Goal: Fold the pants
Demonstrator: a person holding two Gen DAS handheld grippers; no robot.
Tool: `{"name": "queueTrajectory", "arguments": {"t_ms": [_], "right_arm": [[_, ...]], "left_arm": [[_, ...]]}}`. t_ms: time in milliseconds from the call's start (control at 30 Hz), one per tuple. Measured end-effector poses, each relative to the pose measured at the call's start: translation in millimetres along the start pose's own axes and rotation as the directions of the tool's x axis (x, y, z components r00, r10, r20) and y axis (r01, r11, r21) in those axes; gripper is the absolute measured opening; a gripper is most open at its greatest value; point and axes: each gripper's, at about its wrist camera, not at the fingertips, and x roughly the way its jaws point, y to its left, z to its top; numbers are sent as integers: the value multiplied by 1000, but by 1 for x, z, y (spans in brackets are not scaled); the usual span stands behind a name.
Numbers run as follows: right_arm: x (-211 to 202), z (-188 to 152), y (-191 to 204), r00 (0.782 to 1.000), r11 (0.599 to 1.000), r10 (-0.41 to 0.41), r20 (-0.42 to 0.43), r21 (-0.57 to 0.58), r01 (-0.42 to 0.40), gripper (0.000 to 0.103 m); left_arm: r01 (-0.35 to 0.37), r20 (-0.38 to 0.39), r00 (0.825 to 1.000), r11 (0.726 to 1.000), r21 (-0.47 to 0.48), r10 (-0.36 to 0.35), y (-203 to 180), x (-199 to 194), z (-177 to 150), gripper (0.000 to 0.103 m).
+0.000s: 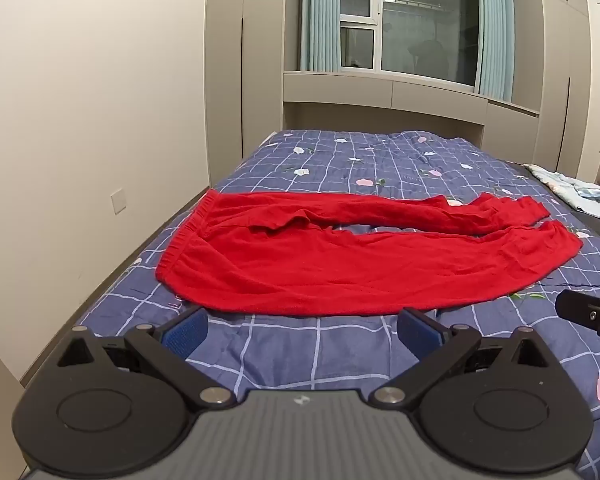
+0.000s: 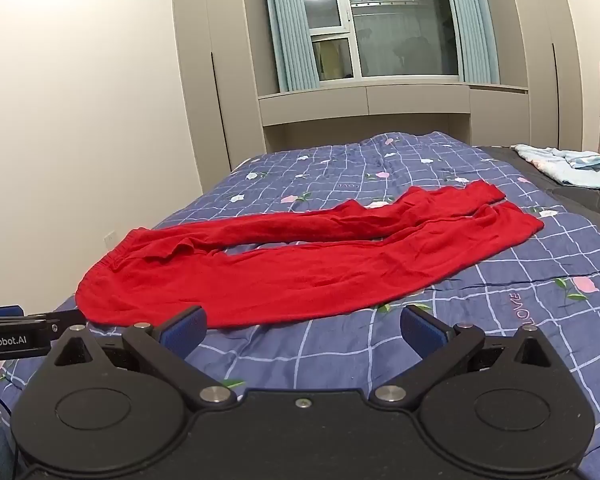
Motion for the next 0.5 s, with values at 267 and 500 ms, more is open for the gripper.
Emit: {"name": "queueTrajectory", "arguments": {"t_ms": [267,500], "right_arm": [[0,0,0,1000,1000,13,-15,3,-13,103],[1,-4,1,1000,1000,10,-9,3,-10,103]], "left_arm": [[3,-1,1000,1000,-2,-3,0,0,0,103],[21,-6,1000,1000,3,-21,-2,2,2,103]]}}
